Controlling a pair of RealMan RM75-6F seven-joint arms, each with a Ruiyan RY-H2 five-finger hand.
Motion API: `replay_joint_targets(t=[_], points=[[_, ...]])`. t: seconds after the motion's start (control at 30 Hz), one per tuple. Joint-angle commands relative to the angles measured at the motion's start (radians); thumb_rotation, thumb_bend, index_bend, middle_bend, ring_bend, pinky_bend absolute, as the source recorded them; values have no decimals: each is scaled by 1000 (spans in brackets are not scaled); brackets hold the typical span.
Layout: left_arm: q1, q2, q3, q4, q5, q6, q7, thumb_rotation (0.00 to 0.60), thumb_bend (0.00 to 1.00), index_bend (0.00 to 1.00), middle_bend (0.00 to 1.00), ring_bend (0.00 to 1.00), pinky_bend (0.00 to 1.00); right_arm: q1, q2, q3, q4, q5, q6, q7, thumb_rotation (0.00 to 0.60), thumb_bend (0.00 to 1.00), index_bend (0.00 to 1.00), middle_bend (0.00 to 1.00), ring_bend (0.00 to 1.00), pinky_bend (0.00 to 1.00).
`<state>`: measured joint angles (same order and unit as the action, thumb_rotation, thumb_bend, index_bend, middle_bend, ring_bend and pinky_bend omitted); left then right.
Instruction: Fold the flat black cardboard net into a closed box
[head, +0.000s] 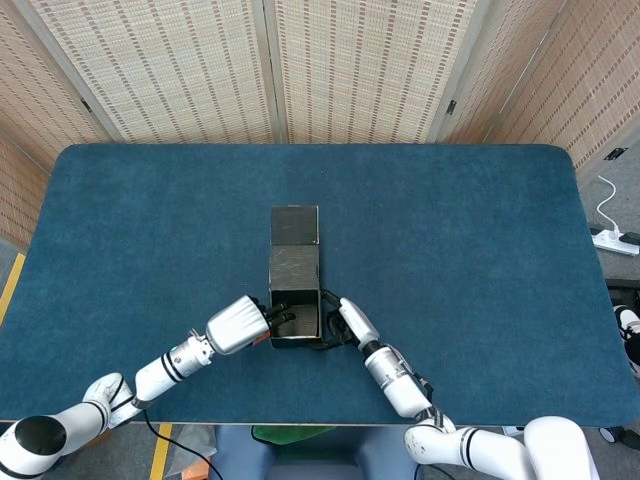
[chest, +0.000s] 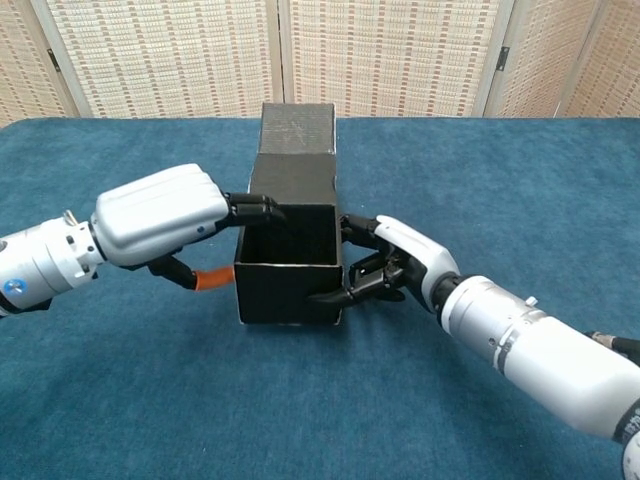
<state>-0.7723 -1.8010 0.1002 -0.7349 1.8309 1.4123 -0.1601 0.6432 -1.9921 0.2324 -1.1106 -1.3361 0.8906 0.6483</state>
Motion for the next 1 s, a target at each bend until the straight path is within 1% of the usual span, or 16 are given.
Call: replay_joint_targets(t=[0.03, 0.13, 0.2, 0.27, 0.37, 0.4, 0.43, 0.5, 0.53, 0.63, 0.7, 0.83, 0.93, 1.0], points=[[11, 19, -11, -20, -12, 16, 11, 600, 368, 198, 292, 824, 883, 15, -20, 17, 24, 11, -2, -13, 600, 250, 543, 582, 772, 1000], [25, 47, -20, -59, -24, 36, 16, 600, 357, 150, 247, 806, 895, 33, -47, 36, 58, 25, -10, -26, 600, 250, 543, 568, 772, 1000], [36, 72, -27, -94, -34, 49, 14, 600, 356, 138, 234, 802, 907, 49, -67, 49, 85, 33, -16, -37, 600, 250, 540, 543, 772, 1000], [44, 95, -33, -126, -43, 56, 8, 600, 356, 134, 230, 801, 913, 61, -82, 57, 109, 38, -21, -47, 600, 250, 506, 505, 770, 1000], [61, 140, -48, -202, -80, 50, -57, 600, 356, 130, 218, 795, 928, 78, -105, 69, 153, 51, -35, -61, 600, 247, 361, 405, 761, 1000], [65, 155, -51, -235, -99, 36, -95, 600, 357, 129, 213, 793, 932, 81, -109, 69, 162, 52, -39, -64, 600, 235, 273, 351, 754, 1000], [70, 178, -56, -282, -127, 10, -153, 600, 356, 123, 206, 791, 934, 83, -111, 65, 168, 50, -43, -67, 600, 223, 217, 318, 748, 1000], [74, 223, -60, -367, -176, -50, -258, 600, 348, 96, 186, 785, 938, 81, -106, 52, 166, 44, -49, -72, 600, 145, 52, 209, 724, 1000], [74, 243, -61, -403, -195, -78, -304, 600, 342, 77, 174, 782, 939, 78, -102, 46, 160, 40, -48, -72, 600, 92, 13, 162, 709, 1000], [72, 289, -63, -479, -235, -145, -415, 600, 337, 54, 158, 778, 941, 64, -85, 25, 137, 26, -39, -77, 600, 3, 0, 68, 671, 1000], [75, 293, -62, -482, -238, -158, -414, 600, 334, 43, 150, 777, 942, 55, -74, 15, 119, 23, -35, -77, 600, 0, 0, 37, 660, 1000], [74, 306, -55, -518, -253, -212, -474, 600, 311, 4, 111, 759, 942, 38, -49, 1, 78, 18, -28, -81, 600, 0, 0, 7, 640, 1000], [65, 320, -52, -537, -265, -267, -549, 600, 294, 0, 67, 737, 942, 28, -24, -12, 38, 9, -23, -85, 600, 0, 0, 6, 638, 1000], [54, 322, -48, -531, -270, -313, -597, 600, 283, 0, 38, 720, 941, 20, -5, -21, 9, 5, -22, -91, 600, 0, 0, 8, 638, 1000]])
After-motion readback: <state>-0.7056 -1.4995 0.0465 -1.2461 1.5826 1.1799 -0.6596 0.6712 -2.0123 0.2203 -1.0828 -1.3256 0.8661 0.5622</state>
